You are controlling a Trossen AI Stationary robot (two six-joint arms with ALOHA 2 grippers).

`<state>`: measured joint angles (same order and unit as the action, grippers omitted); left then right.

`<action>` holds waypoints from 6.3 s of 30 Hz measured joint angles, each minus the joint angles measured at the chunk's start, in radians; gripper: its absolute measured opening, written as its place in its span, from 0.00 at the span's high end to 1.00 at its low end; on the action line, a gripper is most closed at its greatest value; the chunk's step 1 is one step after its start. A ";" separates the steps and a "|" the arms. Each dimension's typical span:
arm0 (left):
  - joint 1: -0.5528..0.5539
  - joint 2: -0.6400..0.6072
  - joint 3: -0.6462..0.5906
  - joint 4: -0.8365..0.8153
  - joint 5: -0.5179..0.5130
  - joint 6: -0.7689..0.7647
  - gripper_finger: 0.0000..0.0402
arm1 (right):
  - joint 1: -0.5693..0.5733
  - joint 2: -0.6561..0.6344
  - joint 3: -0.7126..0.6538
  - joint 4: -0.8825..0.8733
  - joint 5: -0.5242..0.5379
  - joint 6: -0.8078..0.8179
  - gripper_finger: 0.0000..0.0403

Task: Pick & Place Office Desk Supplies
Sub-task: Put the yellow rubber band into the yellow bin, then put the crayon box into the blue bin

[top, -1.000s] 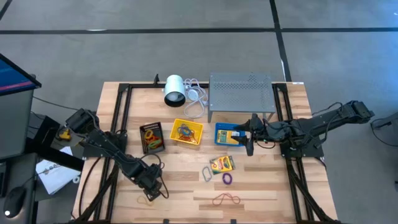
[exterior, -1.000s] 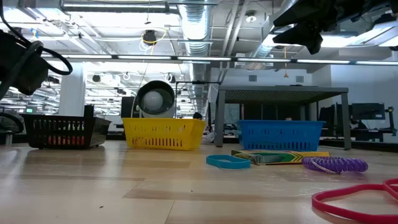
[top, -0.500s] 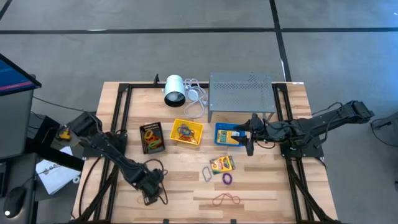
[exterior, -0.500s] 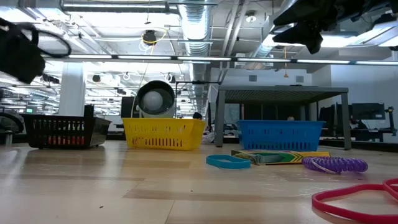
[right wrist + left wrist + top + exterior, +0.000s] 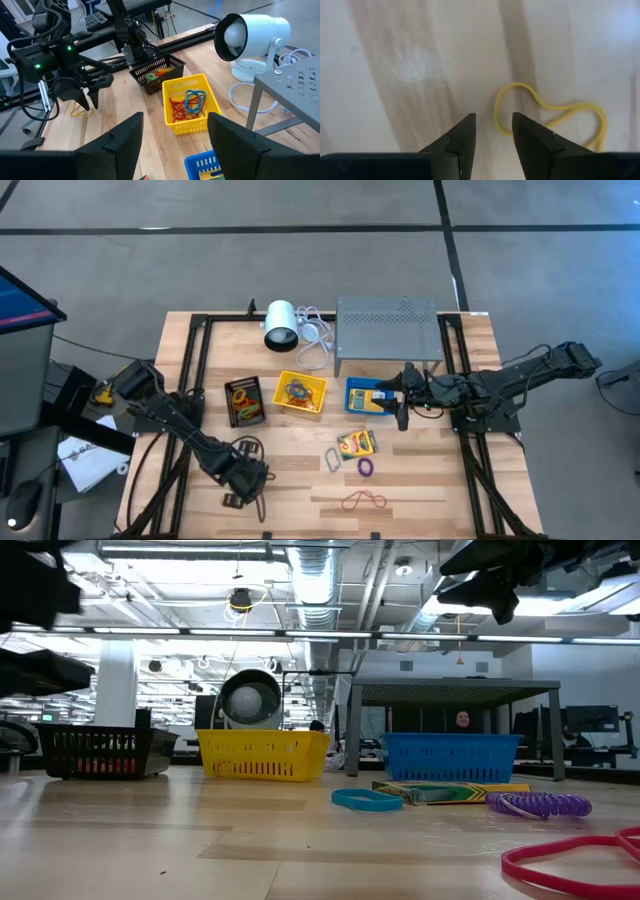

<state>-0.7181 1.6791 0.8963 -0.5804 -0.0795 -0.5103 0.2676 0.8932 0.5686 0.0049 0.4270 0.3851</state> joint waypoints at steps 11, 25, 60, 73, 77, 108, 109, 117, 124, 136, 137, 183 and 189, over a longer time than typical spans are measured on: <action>0.002 0.023 0.002 0.018 -0.008 0.072 0.70 | 0.000 0.000 0.000 0.004 -0.008 -0.001 0.46; 0.000 0.071 0.006 0.033 -0.030 0.081 0.84 | 0.000 0.000 0.000 0.004 -0.008 -0.003 0.46; 0.049 -0.386 0.010 0.065 -0.602 -0.047 1.00 | 0.000 0.000 0.000 0.006 -0.008 -0.003 0.46; 0.286 -0.518 0.010 0.130 -0.730 0.145 1.00 | 0.000 0.000 0.000 0.011 -0.008 -0.003 0.46; 0.385 -0.545 0.011 0.159 -0.694 0.190 1.00 | 0.000 0.000 0.000 0.011 -0.008 -0.003 0.46; 0.781 -0.460 0.012 0.178 -0.330 0.297 1.00 | -0.001 0.000 0.001 0.007 -0.008 -0.029 0.46; 0.785 -0.451 0.012 0.169 -0.331 0.297 1.00 | -0.001 0.000 0.001 0.008 -0.008 -0.029 0.46; 0.793 -0.386 0.011 0.175 -0.301 0.296 1.00 | -0.001 0.000 0.001 0.004 -0.008 -0.029 0.46; 0.793 -0.338 0.011 0.188 -0.278 0.296 1.00 | -0.001 0.000 0.001 0.004 -0.008 -0.029 0.46; 0.793 -0.335 0.011 0.205 -0.177 0.353 0.84 | -0.001 0.000 0.001 0.004 -0.008 -0.017 0.46; 0.793 -0.335 0.011 0.206 -0.176 0.354 0.81 | -0.001 0.000 0.001 0.003 -0.008 -0.008 0.46; 0.640 -0.302 0.011 0.449 0.133 0.191 0.57 | 0.213 0.136 0.000 -0.276 -0.109 1.056 0.52; 0.632 -0.167 0.011 0.521 0.140 0.191 0.59 | 0.258 0.281 0.000 -0.162 -0.112 1.044 0.57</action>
<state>-0.0864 1.5119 0.9077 -0.0595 0.0603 -0.3195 0.5255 1.1739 0.5686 -0.1571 0.3145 1.4288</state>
